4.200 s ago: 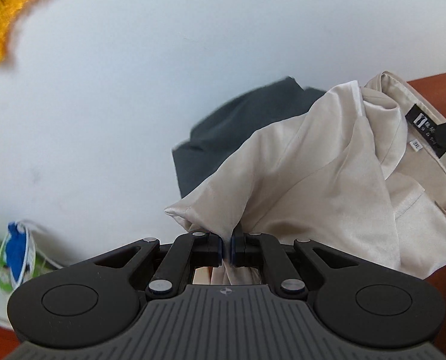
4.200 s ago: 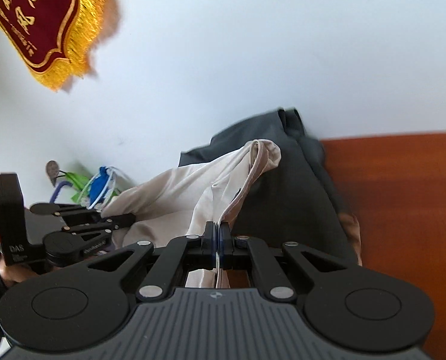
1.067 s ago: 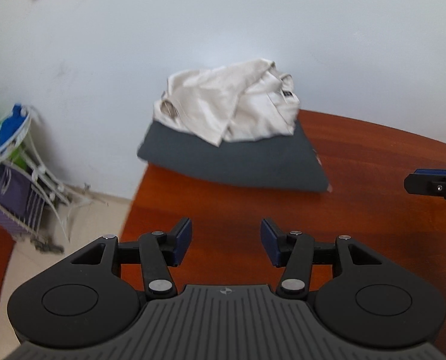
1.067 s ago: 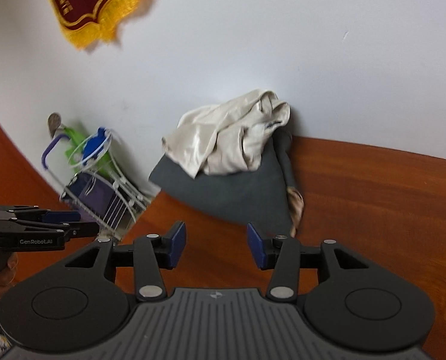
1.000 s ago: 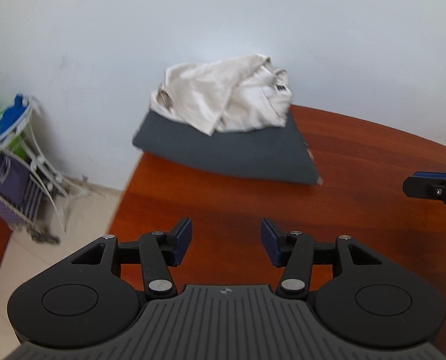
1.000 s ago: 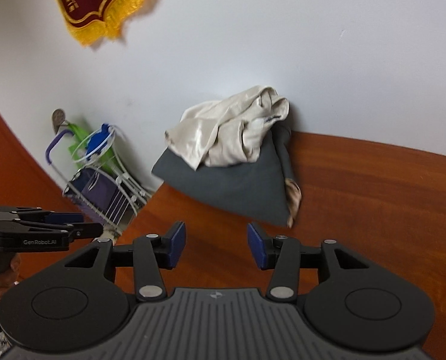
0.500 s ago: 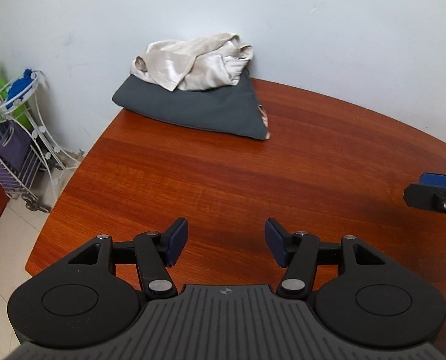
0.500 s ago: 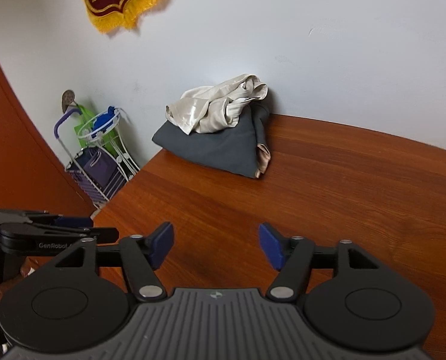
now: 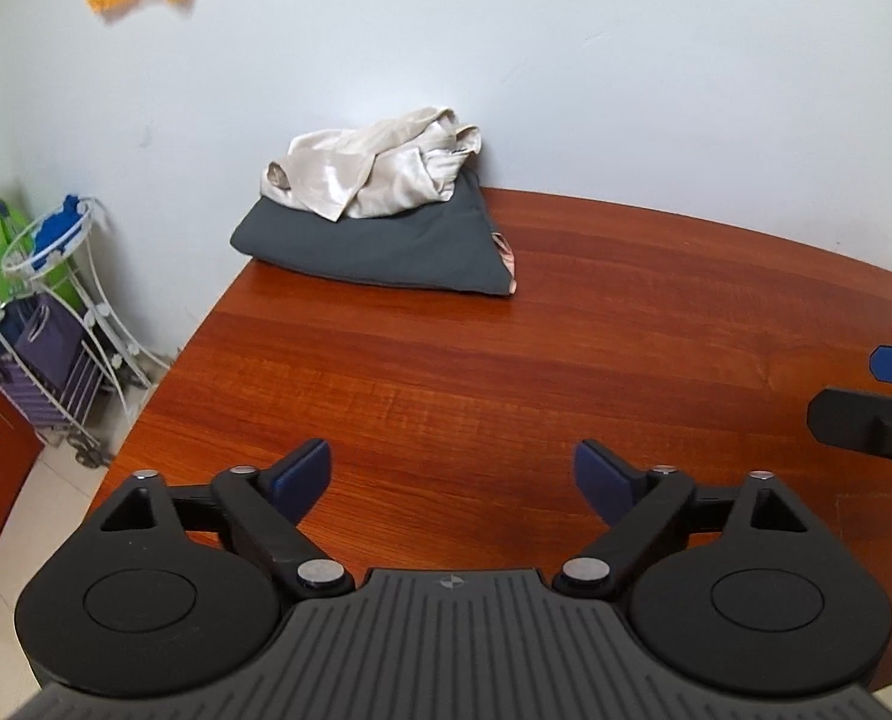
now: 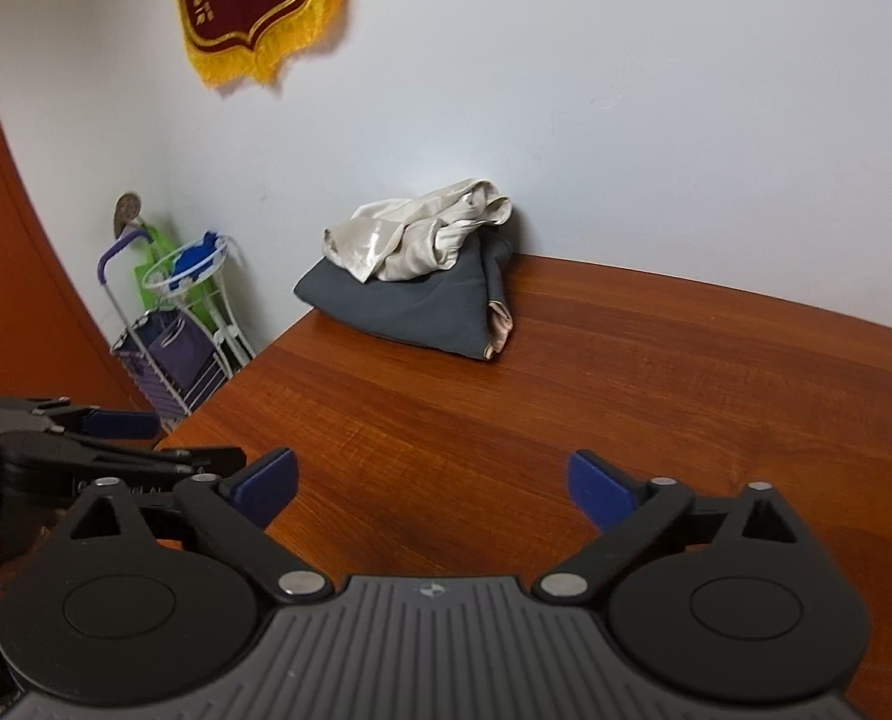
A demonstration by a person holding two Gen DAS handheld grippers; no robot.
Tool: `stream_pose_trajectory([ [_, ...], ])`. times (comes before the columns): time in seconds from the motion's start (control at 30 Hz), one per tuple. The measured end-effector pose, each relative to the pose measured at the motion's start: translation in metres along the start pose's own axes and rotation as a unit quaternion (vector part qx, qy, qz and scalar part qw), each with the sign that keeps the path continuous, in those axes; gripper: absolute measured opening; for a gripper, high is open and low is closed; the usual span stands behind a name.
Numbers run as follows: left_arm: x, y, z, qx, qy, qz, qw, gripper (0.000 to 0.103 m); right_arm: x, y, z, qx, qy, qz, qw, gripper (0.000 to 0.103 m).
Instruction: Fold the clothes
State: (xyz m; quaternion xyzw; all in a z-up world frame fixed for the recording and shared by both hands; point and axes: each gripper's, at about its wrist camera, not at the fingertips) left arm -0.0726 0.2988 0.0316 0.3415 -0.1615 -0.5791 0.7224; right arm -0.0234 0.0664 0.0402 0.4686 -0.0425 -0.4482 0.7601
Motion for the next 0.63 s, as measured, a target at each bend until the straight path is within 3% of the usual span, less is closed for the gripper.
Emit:
stream_pose_trajectory([
  [0.1,-0.001,-0.008,0.008,0.008,-0.004,-0.008,0.9999,0.103,-0.006,-0.008,0.0,-0.003,-0.015,-0.003,1.0,0.102],
  [0.33,-0.002,-0.025,0.011,0.001,-0.003,-0.028,0.9996,0.103,-0.019,-0.026,0.0,-0.01,-0.05,-0.011,0.999,0.102],
  [0.63,-0.005,-0.03,0.012,0.011,-0.009,-0.031,0.9994,0.103,-0.027,-0.037,0.002,-0.02,-0.057,-0.007,0.998,0.102],
])
Point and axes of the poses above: each gripper's, at about its wrist camera, not at the fingertips, and z roughly against the way its jaws point, x to its right, y to its top, and after that the axes turned 8 degrees about y, right-handed
